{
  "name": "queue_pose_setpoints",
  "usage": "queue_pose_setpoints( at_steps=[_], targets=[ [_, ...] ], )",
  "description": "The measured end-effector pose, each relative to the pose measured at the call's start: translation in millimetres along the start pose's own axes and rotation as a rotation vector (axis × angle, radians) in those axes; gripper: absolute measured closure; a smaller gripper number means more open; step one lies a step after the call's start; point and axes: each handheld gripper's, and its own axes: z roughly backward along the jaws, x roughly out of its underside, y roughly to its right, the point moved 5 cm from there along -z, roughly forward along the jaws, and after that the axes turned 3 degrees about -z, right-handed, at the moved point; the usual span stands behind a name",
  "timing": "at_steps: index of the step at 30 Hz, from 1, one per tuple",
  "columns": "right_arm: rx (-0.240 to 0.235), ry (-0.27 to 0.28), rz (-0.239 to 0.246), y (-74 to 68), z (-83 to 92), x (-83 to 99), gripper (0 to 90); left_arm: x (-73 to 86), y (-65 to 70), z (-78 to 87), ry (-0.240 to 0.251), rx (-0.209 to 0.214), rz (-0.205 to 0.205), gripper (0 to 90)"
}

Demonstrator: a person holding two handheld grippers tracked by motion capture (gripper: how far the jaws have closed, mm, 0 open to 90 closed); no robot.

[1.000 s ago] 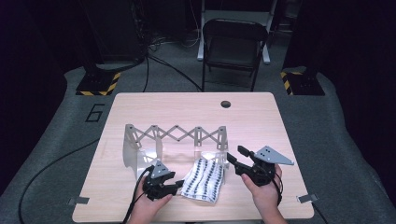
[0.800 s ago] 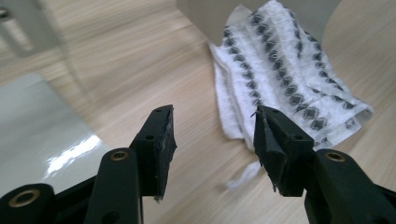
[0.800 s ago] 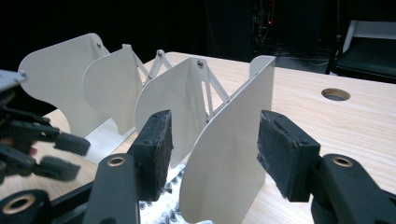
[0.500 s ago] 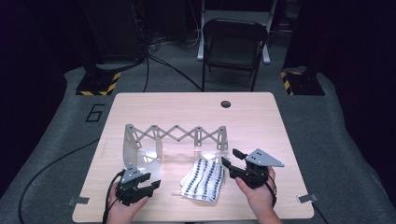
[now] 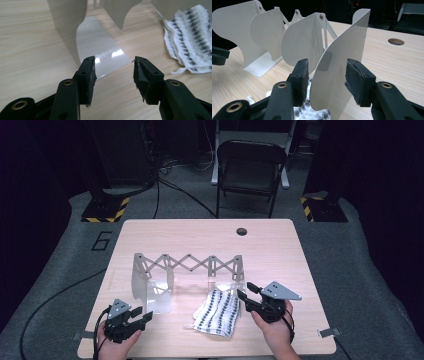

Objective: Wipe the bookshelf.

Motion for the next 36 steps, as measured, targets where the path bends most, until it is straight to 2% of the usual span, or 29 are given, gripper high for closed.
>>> queue_pose_setpoints(
  at_steps=[6,11,13,15,17,21,23,26,30,33,36],
  targets=[
    [-0.002,-0.009,-0.001,-0.8,-1.9,2.1,53.2,0.3,-10.1,-2.8,-0.007,-0.026,0.015,51.4],
    [0.002,-0.009,-0.011,0.0,-1.9,2.7,52.4,0.8,-12.8,-3.2,0.008,-0.015,0.055,51.4],
    [0.001,-0.011,-0.006,0.9,-2.4,3.2,52.4,0.5,-10.5,-2.7,0.016,-0.014,0.056,51.8],
    [-0.002,-0.023,-0.008,0.5,-2.3,4.3,51.9,0.2,-9.6,-2.4,0.005,-0.018,0.040,51.8],
    [0.001,-0.019,-0.006,0.7,-3.2,4.5,51.5,-1.0,-11.6,-2.0,0.021,-0.042,0.040,51.3],
    [0.005,-0.024,-0.002,1.3,-5.1,6.3,51.3,-6.1,-16.9,-2.0,0.058,-0.058,0.056,46.7],
    [0.009,-0.032,-0.010,1.4,-5.8,7.5,51.9,-10.1,-18.0,-2.9,0.062,-0.059,0.046,46.2],
    [0.014,-0.033,-0.004,2.4,-7.2,8.4,52.7,-20.0,-19.0,-4.7,0.093,-0.068,0.040,46.4],
    [0.013,-0.034,0.004,1.7,-8.8,8.6,54.1,-27.1,-19.1,-6.2,0.111,-0.068,0.033,52.2],
    [0.008,-0.042,0.006,0.1,-9.4,8.6,60.1,-31.3,-19.9,-7.8,0.117,-0.083,0.022,60.4],
    [0.014,-0.046,0.021,0.8,-9.3,8.2,60.9,-35.8,-23.2,-9.0,0.115,-0.107,0.008,65.0]
  ],
)
